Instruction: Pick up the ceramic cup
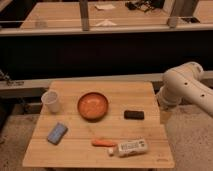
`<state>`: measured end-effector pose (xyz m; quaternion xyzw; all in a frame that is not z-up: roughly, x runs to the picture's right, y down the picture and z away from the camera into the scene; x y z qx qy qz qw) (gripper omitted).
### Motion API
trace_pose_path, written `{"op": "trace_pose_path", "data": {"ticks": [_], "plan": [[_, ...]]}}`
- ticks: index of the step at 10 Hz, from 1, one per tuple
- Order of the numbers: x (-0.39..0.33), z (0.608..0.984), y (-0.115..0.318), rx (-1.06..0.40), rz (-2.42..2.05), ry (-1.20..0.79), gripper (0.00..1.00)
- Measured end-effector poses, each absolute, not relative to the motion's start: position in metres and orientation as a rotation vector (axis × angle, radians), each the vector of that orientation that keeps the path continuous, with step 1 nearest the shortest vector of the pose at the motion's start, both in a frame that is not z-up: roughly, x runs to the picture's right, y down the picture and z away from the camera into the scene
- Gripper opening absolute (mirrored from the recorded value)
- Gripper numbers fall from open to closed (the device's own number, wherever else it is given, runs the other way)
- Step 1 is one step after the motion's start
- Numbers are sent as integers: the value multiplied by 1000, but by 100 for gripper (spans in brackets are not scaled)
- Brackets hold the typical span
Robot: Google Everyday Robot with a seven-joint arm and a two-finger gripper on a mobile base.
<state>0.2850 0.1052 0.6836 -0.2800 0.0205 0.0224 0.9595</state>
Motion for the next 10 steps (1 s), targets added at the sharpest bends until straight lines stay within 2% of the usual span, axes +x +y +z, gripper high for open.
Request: {"op": "trace_pose_path", "data": {"ticks": [3, 6, 10], "plan": [[273, 678, 101, -565, 20, 43, 70], [235, 671, 94, -564, -18, 41, 70], [227, 665, 87, -558, -67, 43, 73]]}}
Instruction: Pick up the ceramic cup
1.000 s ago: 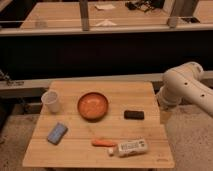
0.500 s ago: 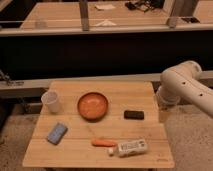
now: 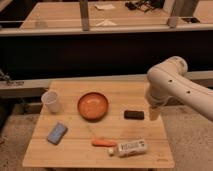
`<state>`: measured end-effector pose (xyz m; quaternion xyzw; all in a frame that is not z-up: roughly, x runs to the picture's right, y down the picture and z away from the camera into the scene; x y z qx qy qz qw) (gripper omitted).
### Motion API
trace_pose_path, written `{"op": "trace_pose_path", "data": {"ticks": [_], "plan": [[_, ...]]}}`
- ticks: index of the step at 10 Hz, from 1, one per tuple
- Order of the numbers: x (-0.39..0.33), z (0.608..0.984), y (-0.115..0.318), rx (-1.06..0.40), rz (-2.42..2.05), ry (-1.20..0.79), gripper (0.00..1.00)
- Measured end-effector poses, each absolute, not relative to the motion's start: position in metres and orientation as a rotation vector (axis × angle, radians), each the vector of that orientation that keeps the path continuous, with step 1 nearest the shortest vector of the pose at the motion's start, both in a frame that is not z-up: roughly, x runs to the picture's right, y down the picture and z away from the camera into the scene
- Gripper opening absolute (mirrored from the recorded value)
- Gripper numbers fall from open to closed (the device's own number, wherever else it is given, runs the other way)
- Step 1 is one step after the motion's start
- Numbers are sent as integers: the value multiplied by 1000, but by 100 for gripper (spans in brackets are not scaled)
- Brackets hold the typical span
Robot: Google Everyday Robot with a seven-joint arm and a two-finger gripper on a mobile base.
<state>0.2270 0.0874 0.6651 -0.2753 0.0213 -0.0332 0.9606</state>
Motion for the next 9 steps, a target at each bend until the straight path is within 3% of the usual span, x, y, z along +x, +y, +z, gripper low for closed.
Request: {"op": "trace_pose_path", "data": {"ticks": [1, 9], "plan": [[216, 666, 83, -550, -89, 38, 79], [151, 667, 64, -518, -200, 26, 79]]}}
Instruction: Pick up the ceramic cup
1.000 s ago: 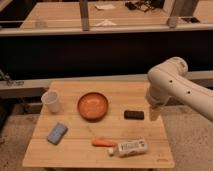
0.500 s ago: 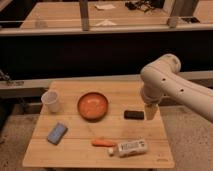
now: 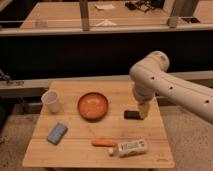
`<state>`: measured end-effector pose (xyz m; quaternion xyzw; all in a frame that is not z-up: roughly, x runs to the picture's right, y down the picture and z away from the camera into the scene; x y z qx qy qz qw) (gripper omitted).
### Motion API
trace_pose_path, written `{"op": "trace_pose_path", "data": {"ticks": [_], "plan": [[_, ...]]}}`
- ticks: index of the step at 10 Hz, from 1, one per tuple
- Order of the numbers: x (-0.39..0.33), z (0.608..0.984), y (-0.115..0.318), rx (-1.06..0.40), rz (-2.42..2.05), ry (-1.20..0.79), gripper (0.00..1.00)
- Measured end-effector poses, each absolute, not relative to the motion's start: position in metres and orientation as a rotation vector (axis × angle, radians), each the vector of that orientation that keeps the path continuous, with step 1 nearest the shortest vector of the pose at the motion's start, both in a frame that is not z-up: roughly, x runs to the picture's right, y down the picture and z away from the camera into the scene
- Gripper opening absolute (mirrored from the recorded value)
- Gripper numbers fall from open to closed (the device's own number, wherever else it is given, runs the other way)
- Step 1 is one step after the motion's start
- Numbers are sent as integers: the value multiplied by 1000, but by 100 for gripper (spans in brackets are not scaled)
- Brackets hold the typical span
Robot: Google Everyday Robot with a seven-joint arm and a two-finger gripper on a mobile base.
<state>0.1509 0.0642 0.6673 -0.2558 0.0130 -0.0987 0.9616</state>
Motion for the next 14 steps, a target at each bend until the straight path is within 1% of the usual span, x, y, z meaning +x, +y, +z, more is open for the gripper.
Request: {"op": "trace_pose_path", "data": {"ticks": [2, 4, 8, 12, 14], "plan": [[127, 669, 59, -512, -236, 27, 79], [123, 670, 56, -511, -253, 31, 79], [78, 678, 42, -488, -323, 27, 79], [57, 684, 28, -467, -378, 23, 79], [35, 689, 17, -446, -411, 5, 79]]}}
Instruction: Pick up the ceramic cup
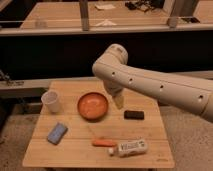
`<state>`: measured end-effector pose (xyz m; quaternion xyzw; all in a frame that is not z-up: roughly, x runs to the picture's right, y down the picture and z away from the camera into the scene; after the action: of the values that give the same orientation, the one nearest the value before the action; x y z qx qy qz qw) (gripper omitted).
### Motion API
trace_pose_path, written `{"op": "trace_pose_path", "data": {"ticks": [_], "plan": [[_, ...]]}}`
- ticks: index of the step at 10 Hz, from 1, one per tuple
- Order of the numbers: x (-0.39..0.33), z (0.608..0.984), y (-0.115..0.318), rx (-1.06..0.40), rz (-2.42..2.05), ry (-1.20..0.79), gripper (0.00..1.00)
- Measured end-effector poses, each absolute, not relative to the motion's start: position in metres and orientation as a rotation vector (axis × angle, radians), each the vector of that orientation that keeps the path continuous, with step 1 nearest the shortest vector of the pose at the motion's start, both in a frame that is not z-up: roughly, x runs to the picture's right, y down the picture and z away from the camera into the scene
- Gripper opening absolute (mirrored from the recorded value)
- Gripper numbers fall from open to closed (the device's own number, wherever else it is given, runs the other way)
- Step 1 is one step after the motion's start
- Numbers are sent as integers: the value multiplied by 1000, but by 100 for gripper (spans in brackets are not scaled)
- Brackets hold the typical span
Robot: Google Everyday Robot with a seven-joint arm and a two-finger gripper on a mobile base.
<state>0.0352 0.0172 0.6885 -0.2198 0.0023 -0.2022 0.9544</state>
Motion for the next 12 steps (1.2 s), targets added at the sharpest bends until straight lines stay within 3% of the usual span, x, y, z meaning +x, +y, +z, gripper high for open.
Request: {"op": "trace_pose_path", "data": {"ticks": [12], "plan": [[-32, 702, -5, -381, -566, -56, 79]]}}
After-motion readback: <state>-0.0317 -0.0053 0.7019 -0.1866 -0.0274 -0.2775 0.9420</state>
